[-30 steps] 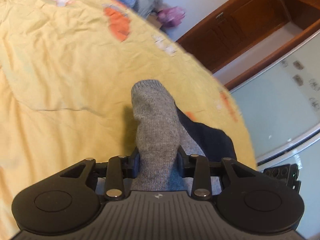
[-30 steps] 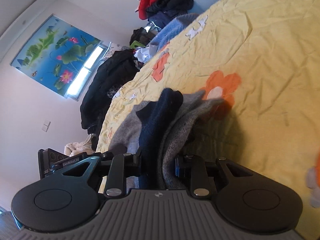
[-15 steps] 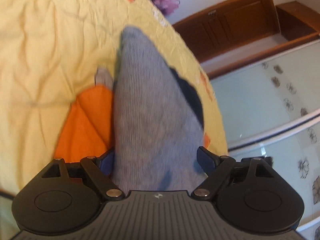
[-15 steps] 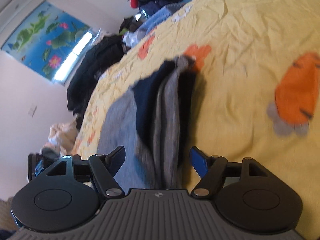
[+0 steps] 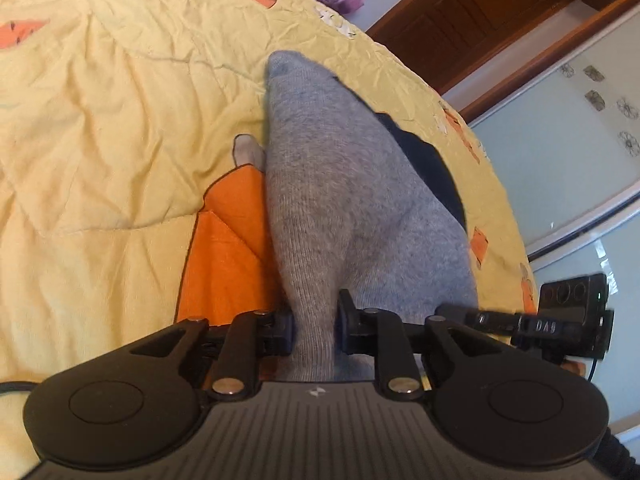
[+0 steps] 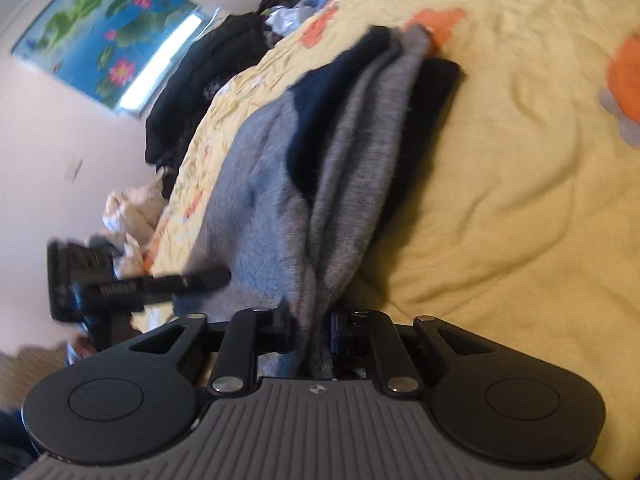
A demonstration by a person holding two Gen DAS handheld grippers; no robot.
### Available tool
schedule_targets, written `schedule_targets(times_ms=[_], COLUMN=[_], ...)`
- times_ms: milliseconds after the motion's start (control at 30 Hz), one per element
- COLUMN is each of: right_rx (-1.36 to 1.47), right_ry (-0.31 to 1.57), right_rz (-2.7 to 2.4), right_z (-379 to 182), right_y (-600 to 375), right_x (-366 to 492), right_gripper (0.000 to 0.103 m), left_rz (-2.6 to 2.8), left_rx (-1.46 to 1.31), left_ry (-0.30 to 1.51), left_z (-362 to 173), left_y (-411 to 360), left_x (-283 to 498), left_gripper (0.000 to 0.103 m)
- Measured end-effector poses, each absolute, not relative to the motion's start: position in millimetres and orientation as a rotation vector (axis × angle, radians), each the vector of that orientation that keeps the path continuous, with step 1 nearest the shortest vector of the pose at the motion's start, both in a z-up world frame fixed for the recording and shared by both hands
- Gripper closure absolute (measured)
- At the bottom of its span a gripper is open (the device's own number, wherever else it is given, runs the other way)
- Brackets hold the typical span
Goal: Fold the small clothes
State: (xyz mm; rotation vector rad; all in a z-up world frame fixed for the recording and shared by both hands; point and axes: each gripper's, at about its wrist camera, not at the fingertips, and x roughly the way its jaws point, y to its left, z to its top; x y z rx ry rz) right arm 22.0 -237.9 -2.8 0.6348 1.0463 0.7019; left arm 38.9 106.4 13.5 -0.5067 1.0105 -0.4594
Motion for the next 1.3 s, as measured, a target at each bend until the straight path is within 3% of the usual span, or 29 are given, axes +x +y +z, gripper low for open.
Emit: schedule_targets(times_ms=[33, 100, 133, 167, 233, 300, 467, 500, 533, 567, 633, 900, 967, 1033, 1167, 1300], right_rx=[0.63, 0.616, 0.616, 0.618, 0.627, 0.627, 0.573, 0.571, 0.561, 0.53, 0.416, 0.384, 0.404, 0.406, 0.404, 0.265], right_ry=[1.028, 0.952, 0.913, 0.872, 0.811, 0.803, 0.903, 0.923, 0.936, 0.953, 0.926, 0.946, 0.955, 0.918, 0.716, 0.762], right_rz=[0.679, 0.623, 0.604, 0.589, 0.568, 0.563, 0.456, 0.459, 0.484, 0.494, 0.471, 0.437, 0.432, 0.39, 0.334, 0.483], right_z=[3, 23, 32, 42, 56, 60, 40, 35, 32, 31, 35, 16, 19, 33, 72, 74], right_y=[-244, -258, -265, -270, -272, -263, -228, -221, -216, -212, -208, -215, -220, -224, -224, -175], right_x=[21, 21, 25, 31, 49, 78, 154, 161, 166, 168, 170, 169, 168, 162, 140, 136], right_gripper=[0.059, 0.045, 0.043, 0.042, 0.037, 0.037, 0.042, 0.052, 0.08, 0.087, 0.088, 0.09, 0.086, 0.068, 0.067, 0.057], left_rz=[-0.462, -0.445, -0.437, -0.42, -0.375, -0.389, -0.41, -0.391, -0.379, -0.364, -0.369, -0.375, -0.375, -0.375, -0.374, -0.373], left_rx=[-0.461, -0.357, -0.314, -0.28, -0.219, -0.145, -0.055, -0.018, 0.014, 0.033, 0.046, 0.071, 0.074, 0.068, 0.07, 0.079], left_ry=[0.982, 0.901, 0.85, 0.797, 0.65, 0.594, 0.716, 0.721, 0.723, 0.72, 0.712, 0.707, 0.706, 0.707, 0.706, 0.708], left_z=[25, 52, 67, 78, 95, 95, 48, 39, 30, 26, 24, 23, 22, 23, 24, 23], left_y=[106, 105, 104, 101, 88, 67, 8, 0, -6, -9, -10, -13, -14, -13, -15, -18], left_x=[33, 22, 17, 16, 20, 34, 83, 85, 87, 88, 86, 83, 81, 79, 77, 76], left_gripper=[0.081, 0.072, 0.053, 0.022, 0.006, 0.006, 0.007, 0.007, 0.007, 0.007, 0.007, 0.005, 0.005, 0.005, 0.003, 0.001])
